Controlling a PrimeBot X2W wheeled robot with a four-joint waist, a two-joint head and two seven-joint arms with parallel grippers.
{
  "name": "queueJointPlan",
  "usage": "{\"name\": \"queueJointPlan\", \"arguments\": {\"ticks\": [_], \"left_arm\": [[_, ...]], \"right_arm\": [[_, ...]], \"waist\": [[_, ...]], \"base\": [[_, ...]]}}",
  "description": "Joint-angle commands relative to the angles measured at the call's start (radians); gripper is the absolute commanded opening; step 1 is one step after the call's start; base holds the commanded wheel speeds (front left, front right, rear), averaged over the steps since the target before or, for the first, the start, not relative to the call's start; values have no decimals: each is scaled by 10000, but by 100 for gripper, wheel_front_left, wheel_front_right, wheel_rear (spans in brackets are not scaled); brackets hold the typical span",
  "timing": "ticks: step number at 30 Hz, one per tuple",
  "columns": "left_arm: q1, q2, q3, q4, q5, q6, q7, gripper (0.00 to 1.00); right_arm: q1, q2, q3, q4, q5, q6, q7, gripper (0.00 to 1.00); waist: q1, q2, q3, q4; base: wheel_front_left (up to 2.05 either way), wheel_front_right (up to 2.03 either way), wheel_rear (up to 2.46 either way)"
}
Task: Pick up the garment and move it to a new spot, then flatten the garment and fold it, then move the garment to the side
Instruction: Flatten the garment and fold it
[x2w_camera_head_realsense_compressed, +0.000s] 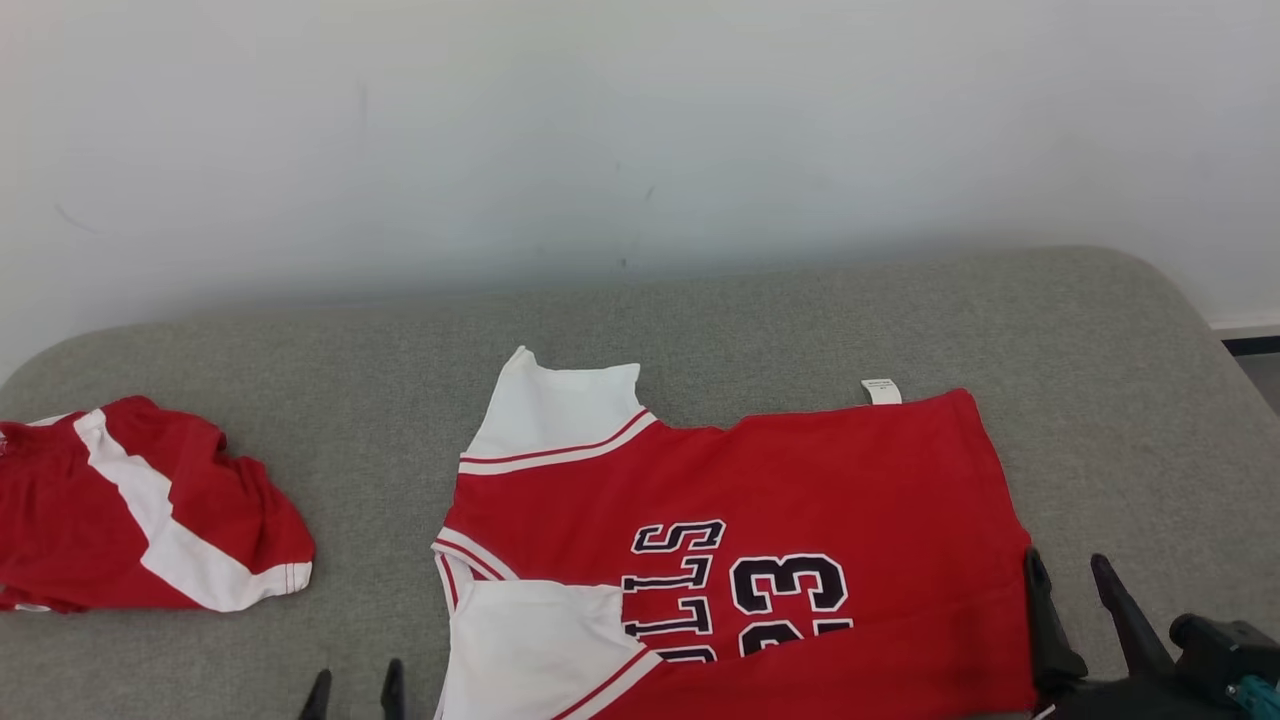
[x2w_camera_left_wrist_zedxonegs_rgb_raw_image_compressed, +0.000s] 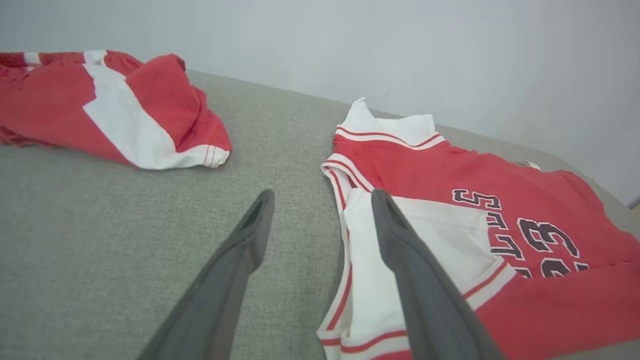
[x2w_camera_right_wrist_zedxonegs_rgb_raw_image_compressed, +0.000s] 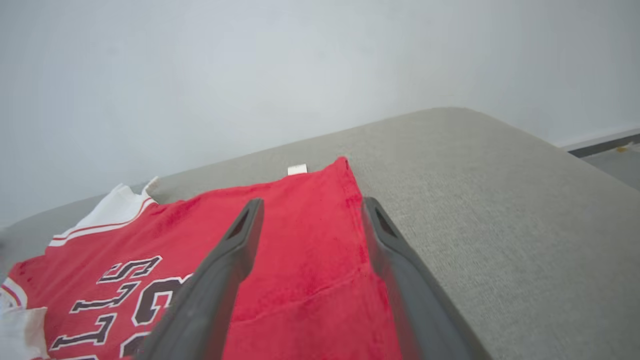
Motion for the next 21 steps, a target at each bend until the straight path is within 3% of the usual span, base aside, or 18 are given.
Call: {"name": "queueJointPlan", "arguments": {"ticks": [1,9,14,21], "left_arm": [[-140,157,180,-248,416,-19,-31,100],[-242,79,1183,-1524,1504,-75,-31,100],[0,-10,1458,-2062,1849,-78,-31,100],[325,301,1502,-2440,2073,-267,-31,100]], "right_arm": [[-36,125,-25,-295,-79,-23,-159,100],[182,384,-30,-1672,-799,-23,-604,100],[525,563,-184,-2264,-1291,-23,-682,100],[1167,754,-241,-2938,-1764,-23,-688,100]], "waist": [[0,0,-42,-27],[0,0,-130,5],[0,0,-173,39],[0,0,-128,45]], "base": [[0,0,0],[0,0,0],[0,0,0],[0,0,0]]}}
